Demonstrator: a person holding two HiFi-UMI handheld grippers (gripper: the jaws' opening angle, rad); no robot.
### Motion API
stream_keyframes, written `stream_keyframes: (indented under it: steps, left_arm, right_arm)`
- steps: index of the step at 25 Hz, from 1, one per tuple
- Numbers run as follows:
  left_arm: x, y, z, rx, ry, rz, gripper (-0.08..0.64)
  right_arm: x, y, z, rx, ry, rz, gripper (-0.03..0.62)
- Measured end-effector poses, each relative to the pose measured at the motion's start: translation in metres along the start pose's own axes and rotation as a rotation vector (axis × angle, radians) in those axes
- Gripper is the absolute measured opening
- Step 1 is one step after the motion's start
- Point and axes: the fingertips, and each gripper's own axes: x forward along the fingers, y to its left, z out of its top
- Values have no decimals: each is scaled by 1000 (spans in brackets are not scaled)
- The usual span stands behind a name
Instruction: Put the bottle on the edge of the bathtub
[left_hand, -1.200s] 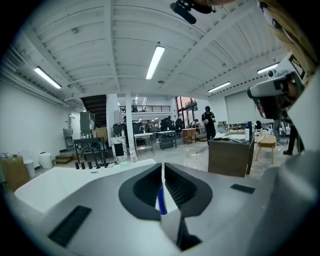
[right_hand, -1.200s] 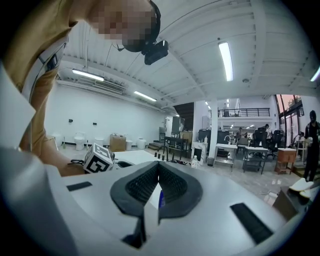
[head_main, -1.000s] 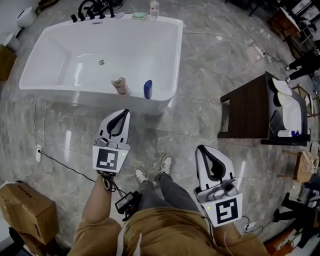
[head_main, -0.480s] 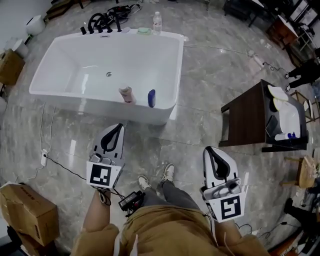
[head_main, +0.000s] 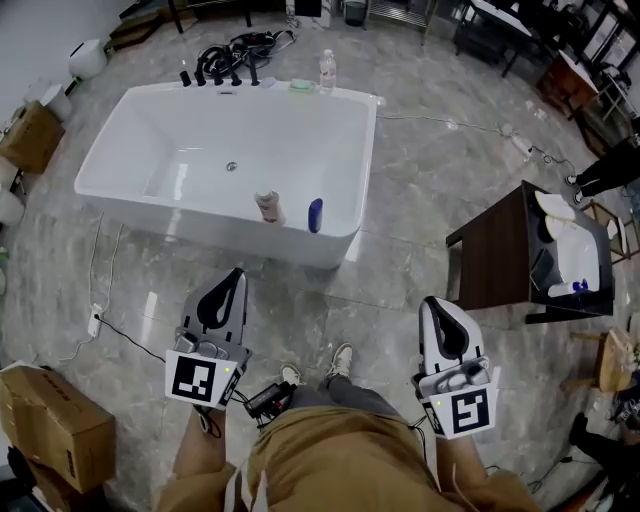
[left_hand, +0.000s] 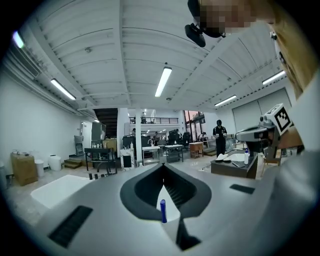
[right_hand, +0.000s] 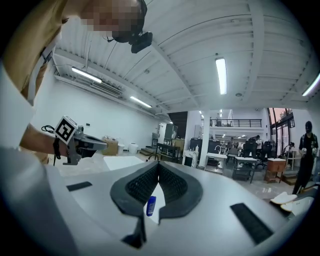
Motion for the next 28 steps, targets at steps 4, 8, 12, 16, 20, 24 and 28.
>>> stream_keyframes:
  steps: [4,8,12,16,20,24,28]
  left_arm:
    - [-13,10,19,2,-8,10,6]
    - [-31,20,32,-7,-20,36,6]
    - [-47,29,40,-54,-21,67,6]
    - [-60,37,51,-47,-25,97,6]
    - [-69,40,61,-42,-41,115,6]
    - [-73,39,68,-29,-49,130,6]
    - [-75,41,72,-28,-49,139,6]
  right_arm:
    - [6,2,9,-6,-11,10,5]
    - [10,-1,15,0,-27,10,5]
    - [13,-4,27,30,-44,15,6]
    - [13,-9,40,30,-69,10,5]
    - [16,-11,46,34,-81,10,6]
    - [20,-10,47,38,-78,23,5]
    - [26,-10,51,39,-85,28,5]
